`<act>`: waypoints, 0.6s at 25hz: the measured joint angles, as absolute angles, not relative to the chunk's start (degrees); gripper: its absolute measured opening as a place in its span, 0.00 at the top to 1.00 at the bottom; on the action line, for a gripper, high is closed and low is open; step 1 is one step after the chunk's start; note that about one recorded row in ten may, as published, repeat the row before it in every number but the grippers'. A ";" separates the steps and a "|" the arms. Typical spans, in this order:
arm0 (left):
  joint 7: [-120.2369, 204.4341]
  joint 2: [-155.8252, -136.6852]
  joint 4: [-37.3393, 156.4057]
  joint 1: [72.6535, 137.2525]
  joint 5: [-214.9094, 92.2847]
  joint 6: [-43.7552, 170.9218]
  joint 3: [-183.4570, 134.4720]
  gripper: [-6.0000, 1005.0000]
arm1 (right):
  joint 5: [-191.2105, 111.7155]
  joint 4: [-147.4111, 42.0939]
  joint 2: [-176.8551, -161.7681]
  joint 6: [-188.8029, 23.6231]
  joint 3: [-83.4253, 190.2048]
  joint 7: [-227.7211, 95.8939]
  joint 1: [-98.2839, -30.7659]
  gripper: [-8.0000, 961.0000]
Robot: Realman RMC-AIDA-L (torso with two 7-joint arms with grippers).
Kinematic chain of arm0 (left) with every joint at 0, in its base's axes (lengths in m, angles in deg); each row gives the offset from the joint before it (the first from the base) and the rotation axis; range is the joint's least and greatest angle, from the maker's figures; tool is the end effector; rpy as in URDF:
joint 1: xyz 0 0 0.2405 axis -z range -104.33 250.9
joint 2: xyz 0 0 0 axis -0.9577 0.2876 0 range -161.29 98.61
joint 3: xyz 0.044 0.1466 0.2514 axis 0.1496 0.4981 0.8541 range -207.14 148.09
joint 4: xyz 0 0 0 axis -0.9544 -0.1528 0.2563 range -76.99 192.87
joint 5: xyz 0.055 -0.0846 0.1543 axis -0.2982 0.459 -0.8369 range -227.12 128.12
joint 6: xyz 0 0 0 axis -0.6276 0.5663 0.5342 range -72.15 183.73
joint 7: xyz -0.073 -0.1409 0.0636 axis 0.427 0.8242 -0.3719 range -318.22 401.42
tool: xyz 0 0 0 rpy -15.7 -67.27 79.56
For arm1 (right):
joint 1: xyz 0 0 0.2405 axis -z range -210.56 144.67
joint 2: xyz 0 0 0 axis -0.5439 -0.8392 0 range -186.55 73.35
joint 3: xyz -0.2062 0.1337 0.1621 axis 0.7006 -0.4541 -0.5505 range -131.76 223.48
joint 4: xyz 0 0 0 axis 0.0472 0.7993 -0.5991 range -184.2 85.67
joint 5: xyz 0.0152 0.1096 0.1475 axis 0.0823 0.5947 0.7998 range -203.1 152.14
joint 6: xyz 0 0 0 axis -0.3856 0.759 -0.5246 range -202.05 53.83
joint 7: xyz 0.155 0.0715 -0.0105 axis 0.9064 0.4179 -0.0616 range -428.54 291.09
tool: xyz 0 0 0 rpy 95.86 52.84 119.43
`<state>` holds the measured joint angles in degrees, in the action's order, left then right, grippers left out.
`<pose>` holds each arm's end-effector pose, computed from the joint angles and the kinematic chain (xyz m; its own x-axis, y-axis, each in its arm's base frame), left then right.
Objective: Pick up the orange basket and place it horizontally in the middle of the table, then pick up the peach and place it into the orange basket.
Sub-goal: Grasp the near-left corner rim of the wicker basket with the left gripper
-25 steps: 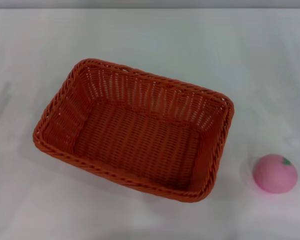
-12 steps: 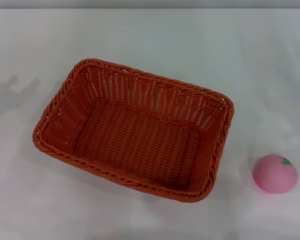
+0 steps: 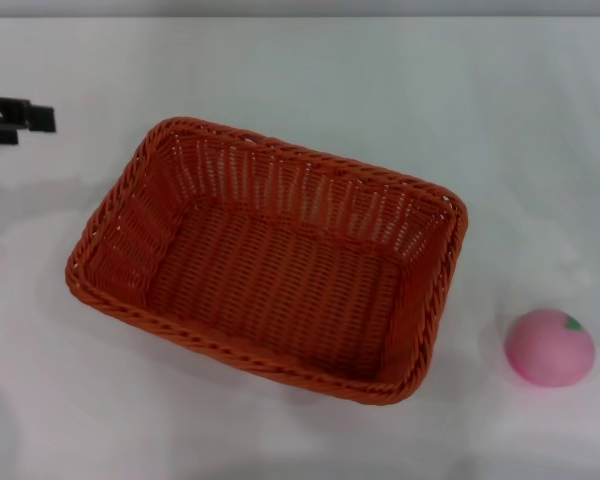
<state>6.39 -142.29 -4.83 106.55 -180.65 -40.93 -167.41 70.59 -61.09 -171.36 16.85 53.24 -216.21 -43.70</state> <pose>-0.2746 0.3698 0.0586 0.3723 0.8712 0.3202 0.9280 -0.3432 -0.1452 0.3985 0.2545 0.0739 0.6828 0.1555 -0.7138 -0.6928 -0.1724 -0.7002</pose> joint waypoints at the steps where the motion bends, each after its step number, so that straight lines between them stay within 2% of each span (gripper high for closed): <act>1: 6.59 -142.27 -4.60 107.14 -181.61 -41.13 -167.37 0.28 | 70.58 -60.95 -171.38 16.93 53.24 -216.27 -43.79 0.12; 8: 5.47 -142.15 2.19 113.37 -190.27 -40.20 -167.18 0.28 | 70.58 -60.49 -171.44 17.34 53.24 -216.64 -43.97 0.12; 15: 3.94 -143.40 8.23 116.25 -190.78 -35.65 -162.22 0.27 | 70.58 -60.42 -171.47 17.43 53.24 -216.20 -44.10 0.12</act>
